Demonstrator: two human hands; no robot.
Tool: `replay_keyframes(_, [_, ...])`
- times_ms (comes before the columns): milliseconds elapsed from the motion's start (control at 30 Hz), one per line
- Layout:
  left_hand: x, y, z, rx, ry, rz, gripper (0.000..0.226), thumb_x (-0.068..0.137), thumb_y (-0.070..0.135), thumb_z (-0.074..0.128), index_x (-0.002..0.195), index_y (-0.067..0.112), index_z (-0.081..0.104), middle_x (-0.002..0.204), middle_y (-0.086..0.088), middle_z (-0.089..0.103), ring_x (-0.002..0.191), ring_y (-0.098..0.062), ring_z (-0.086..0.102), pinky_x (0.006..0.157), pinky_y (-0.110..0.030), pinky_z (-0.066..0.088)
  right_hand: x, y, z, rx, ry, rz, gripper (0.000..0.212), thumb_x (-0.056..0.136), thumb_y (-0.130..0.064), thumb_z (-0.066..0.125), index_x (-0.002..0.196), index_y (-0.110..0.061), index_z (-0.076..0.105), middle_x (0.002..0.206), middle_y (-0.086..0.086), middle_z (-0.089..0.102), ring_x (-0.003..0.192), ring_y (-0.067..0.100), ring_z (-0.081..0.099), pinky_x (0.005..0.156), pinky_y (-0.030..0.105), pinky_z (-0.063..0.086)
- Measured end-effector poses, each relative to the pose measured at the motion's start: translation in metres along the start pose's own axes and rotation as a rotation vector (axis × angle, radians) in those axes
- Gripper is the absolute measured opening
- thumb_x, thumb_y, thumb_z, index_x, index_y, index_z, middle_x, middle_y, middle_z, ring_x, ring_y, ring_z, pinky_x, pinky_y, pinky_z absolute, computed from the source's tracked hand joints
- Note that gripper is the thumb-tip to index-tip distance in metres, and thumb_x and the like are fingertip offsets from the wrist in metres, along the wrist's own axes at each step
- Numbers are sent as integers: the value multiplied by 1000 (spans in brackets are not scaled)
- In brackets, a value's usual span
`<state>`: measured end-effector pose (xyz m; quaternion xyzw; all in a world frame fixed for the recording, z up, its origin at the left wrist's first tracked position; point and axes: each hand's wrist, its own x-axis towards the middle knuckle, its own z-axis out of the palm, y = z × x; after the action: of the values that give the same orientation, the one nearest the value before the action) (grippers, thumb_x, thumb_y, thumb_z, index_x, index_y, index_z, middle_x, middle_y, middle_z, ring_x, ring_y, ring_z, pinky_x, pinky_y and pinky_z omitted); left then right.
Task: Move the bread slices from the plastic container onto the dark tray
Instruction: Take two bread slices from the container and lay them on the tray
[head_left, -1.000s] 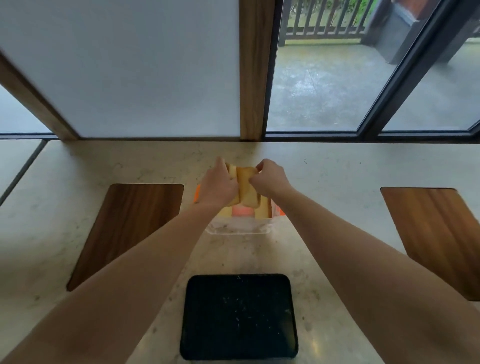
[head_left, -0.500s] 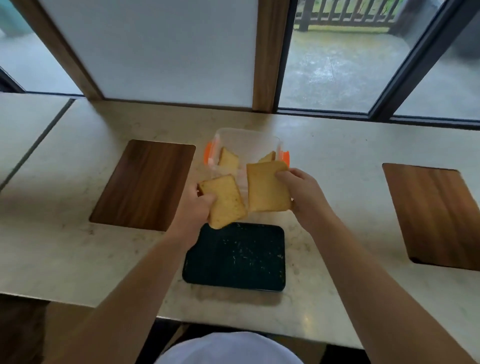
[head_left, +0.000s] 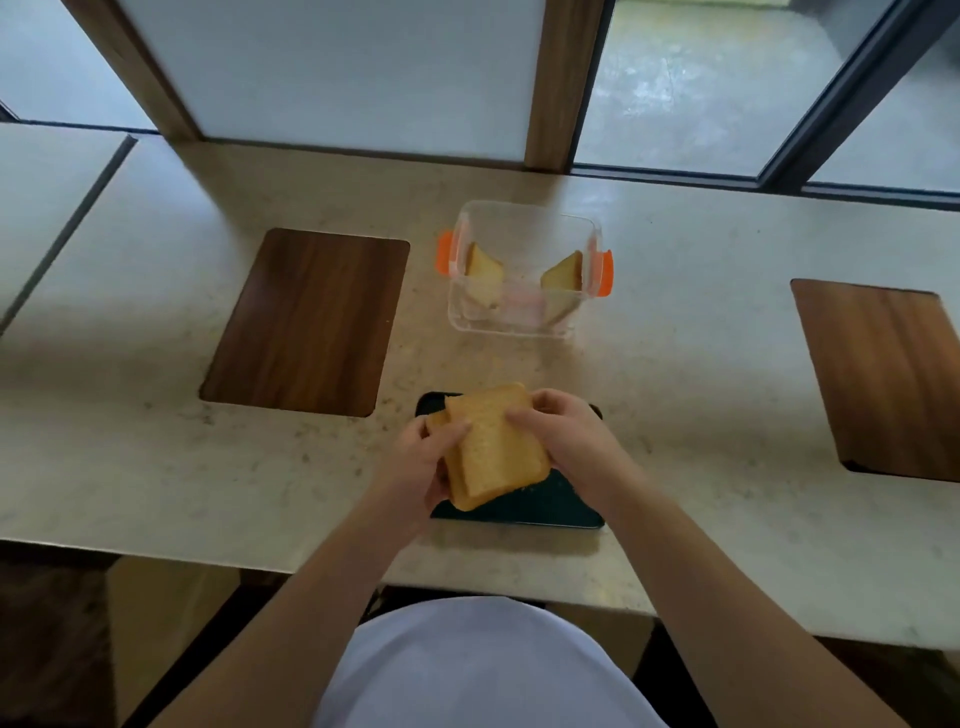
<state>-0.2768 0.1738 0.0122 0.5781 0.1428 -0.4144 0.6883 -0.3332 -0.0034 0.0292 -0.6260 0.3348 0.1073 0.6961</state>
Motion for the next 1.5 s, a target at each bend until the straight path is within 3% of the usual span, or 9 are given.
replay_keyframes(300, [18, -28, -66, -70, 46, -74, 71, 71, 29, 83, 134, 18, 51, 126, -6, 64, 108, -28, 67, 87, -51, 57, 2, 34, 49, -85, 17, 122, 31, 82, -34, 77, 111, -26, 68, 110, 0, 72, 100, 19, 71, 94, 47, 57])
replay_keyframes(533, [23, -36, -72, -91, 99, -111, 62, 83, 22, 76, 138, 15, 47, 132, -9, 59, 113, -29, 61, 93, -52, 53, -12, 69, 60, 48, 38, 229, 32, 77, -28, 81, 107, -25, 72, 100, -4, 78, 94, 17, 74, 89, 42, 59])
replay_keyframes(633, [26, -30, -71, -135, 100, -71, 55, 86, 18, 73, 135, 13, 49, 128, -9, 61, 111, -28, 62, 81, -45, 57, -14, 71, 63, 51, 39, 225, 27, 80, -30, 79, 106, -24, 73, 97, -5, 79, 92, 11, 74, 78, 30, 57])
replay_keyframes(733, [26, -28, -69, -72, 103, -42, 53, 86, 18, 73, 133, 13, 50, 126, -8, 62, 110, -27, 63, 83, -45, 57, -13, 76, 69, 78, 68, 192, 30, 81, -32, 78, 108, -22, 72, 102, -2, 77, 95, 14, 73, 84, 34, 58])
replay_keyframes(867, [26, -31, -65, -10, 77, -31, 58, 80, 31, 78, 130, 17, 52, 124, -6, 64, 107, -26, 66, 84, -46, 58, -12, 81, 67, 155, 113, 189, 28, 85, -27, 77, 110, -17, 69, 109, 7, 74, 103, 25, 70, 95, 47, 56])
replay_keyframes(1033, [33, -28, -60, -120, 9, -40, 59, 82, 46, 69, 131, 16, 56, 125, -5, 68, 109, -22, 67, 86, -46, 56, -10, 79, 52, 192, 177, 129, 22, 85, -28, 74, 103, -16, 71, 105, 4, 72, 99, 20, 66, 82, 35, 52])
replay_keyframes(1167, [44, -27, -68, -186, 58, -103, 44, 93, 27, 63, 135, 14, 54, 129, -10, 65, 114, -29, 64, 87, -52, 54, -4, 71, 39, 239, 183, 105, 23, 84, -30, 75, 100, -14, 71, 105, 5, 73, 100, 20, 68, 85, 37, 55])
replay_keyframes(1333, [51, -24, -100, -219, 210, -167, 47, 91, -2, 61, 135, 6, 49, 128, -16, 59, 112, -35, 59, 84, -53, 52, 22, 61, 21, 253, 179, 184, 25, 90, -23, 71, 108, -6, 67, 114, 13, 70, 109, 27, 67, 97, 43, 55])
replay_keyframes(1500, [53, -19, -121, -233, 278, -137, 38, 91, -3, 59, 126, 10, 52, 115, -9, 63, 101, -27, 62, 72, -45, 53, 56, 56, 18, 70, 106, 277, 20, 92, -27, 70, 108, -15, 71, 102, 4, 74, 92, 15, 69, 81, 30, 56])
